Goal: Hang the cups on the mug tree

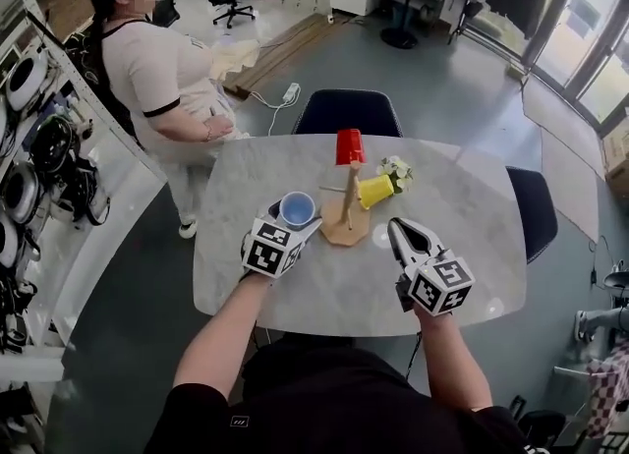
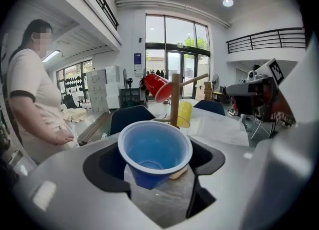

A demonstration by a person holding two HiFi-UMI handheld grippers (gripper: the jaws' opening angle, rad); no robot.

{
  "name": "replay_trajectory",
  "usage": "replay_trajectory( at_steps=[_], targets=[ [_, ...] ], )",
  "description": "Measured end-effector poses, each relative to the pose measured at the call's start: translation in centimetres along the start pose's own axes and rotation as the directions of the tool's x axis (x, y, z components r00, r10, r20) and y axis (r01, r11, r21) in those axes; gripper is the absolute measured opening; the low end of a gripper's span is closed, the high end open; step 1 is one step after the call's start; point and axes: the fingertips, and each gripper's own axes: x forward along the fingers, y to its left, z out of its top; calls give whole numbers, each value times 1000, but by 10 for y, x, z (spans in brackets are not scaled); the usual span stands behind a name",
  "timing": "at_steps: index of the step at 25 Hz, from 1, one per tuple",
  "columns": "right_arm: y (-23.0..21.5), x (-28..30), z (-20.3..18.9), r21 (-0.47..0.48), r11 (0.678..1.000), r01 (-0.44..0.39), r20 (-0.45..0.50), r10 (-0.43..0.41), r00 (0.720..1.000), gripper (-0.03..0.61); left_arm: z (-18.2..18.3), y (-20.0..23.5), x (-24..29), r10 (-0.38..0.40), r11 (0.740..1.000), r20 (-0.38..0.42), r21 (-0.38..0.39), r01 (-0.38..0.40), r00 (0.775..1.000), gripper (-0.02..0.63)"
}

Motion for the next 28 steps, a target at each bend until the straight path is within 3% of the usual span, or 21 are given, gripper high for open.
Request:
replay_trajectory(
  at_steps=[11,20,28],
  targets=[
    [-21,7,1,43,994,103,-2,-103,995,21,-3,8,50,-94,982,-131,153,114,987,356],
    [-29,2,1,55,991,121,8,-121,993,21,10,-5,61,-69,949,-171,293,118,983,356],
    [-36,-8,2,60,989,132,13,-133,991,21,16,-23,66,-27,864,-197,488,122,980,356]
  ],
)
